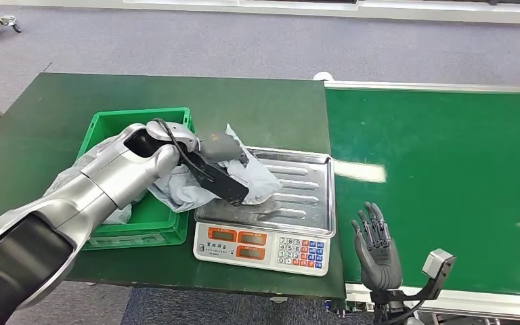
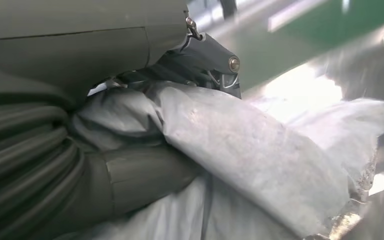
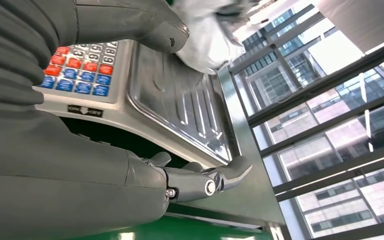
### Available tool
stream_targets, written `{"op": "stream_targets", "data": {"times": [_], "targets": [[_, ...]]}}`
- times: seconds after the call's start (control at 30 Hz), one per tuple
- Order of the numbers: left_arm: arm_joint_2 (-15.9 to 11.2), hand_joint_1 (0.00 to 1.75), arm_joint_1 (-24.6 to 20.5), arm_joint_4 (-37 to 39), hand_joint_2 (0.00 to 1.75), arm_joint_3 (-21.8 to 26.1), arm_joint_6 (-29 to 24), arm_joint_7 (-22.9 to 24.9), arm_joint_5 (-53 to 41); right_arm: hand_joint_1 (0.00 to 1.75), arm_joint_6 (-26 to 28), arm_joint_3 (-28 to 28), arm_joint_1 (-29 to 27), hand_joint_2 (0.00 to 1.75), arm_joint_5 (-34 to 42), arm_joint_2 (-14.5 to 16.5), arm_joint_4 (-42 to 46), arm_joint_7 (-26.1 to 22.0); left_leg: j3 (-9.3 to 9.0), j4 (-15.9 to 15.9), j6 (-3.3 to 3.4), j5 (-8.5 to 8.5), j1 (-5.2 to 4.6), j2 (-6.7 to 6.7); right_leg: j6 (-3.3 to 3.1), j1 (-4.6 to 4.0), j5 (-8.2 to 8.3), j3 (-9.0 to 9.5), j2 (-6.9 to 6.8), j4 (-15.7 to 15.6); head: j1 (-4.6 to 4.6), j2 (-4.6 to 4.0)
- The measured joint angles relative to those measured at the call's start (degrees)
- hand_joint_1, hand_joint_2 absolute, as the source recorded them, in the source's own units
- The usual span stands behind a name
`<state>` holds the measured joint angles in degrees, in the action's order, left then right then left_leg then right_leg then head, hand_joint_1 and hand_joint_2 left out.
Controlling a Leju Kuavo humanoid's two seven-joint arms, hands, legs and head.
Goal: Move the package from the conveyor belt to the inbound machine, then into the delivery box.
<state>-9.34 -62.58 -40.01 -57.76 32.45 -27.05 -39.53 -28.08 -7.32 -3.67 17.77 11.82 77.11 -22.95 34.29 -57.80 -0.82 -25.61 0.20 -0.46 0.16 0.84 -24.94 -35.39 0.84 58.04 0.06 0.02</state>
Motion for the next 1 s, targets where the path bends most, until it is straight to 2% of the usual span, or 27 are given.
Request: {"op": "stream_targets", "data": {"times": [0.2,0.37,0.47,0.57,0.7,0.83,0.97,1.0], "targets": [[-2.38,1.75,0.3,-12.12,1.75,-3.11,-13.15,7.16,-4.86,0.0,-1.27,-0.64,-1.57,1.75,-0.92,0.01,1.54,0.59,0.09,0.01,0.01,-0.02,0.0,0.01,0.01,0.0,-0.01,-0.08,0.04,0.0,0.0,0.0],[-6.66,1.75,2.78,-19.5,1.75,-3.19,-19.75,11.84,-12.05,0.0,-1.88,-2.03,-2.06,1.75,-1.8,0.02,2.7,1.42,0.08,0.04,-0.01,-0.03,0.01,0.05,-0.02,-0.02,-0.04,-0.1,0.07,0.01,0.0,0.0],[-9.85,1.75,6.36,-21.37,1.75,-0.68,-23.12,13.78,-16.16,0.0,-2.28,-2.91,-2.42,1.75,-2.0,0.02,3.51,1.64,0.05,0.08,-0.03,-0.02,0.02,0.1,-0.04,-0.03,-0.05,-0.1,0.14,0.02,-0.01,0.0],[-13.71,1.75,11.87,-22.39,1.75,5.09,-26.89,16.19,-20.83,0.0,-2.41,-3.49,-2.86,1.75,-2.45,0.08,4.18,1.97,-0.01,0.11,-0.07,-0.05,0.02,0.25,-0.06,-0.03,-0.07,-0.11,0.3,0.04,0.0,0.0],[-19.04,1.75,22.07,-22.96,1.75,17.47,-31.98,17.39,-26.1,0.0,-2.03,-3.8,-3.8,1.75,-3.42,0.49,5.32,1.8,-0.1,0.16,-0.21,-0.15,0.03,0.55,-0.15,-0.04,-0.14,-0.18,0.62,0.05,-0.01,0.0],[-21.21,1.75,30.69,-22.41,1.75,29.79,-35.06,17.96,-32.14,0.0,-1.93,-4.92,-4.81,1.75,-3.91,1.19,7.0,1.77,-0.03,0.16,-0.22,-0.19,0.06,0.48,-0.17,-0.08,-0.25,-0.24,0.56,0.04,-0.01,0.0],[-20.67,0.0,33.84,-19.77,1.75,38.65,-37.33,18.75,-34.29,0.0,-2.32,-6.01,-5.4,1.75,-4.29,2.33,8.41,2.01,0.01,0.14,-0.18,-0.25,0.07,0.44,-0.18,-0.07,-0.27,-0.24,0.5,0.03,-0.01,0.0],[-20.25,0.0,33.91,-18.93,1.75,40.41,-37.52,18.22,-33.67,0.0,-2.39,-6.16,-5.41,1.75,-4.39,2.58,8.6,2.1,0.0,0.14,-0.18,-0.25,0.06,0.45,-0.18,-0.06,-0.27,-0.24,0.49,0.03,-0.01,0.0]]}}
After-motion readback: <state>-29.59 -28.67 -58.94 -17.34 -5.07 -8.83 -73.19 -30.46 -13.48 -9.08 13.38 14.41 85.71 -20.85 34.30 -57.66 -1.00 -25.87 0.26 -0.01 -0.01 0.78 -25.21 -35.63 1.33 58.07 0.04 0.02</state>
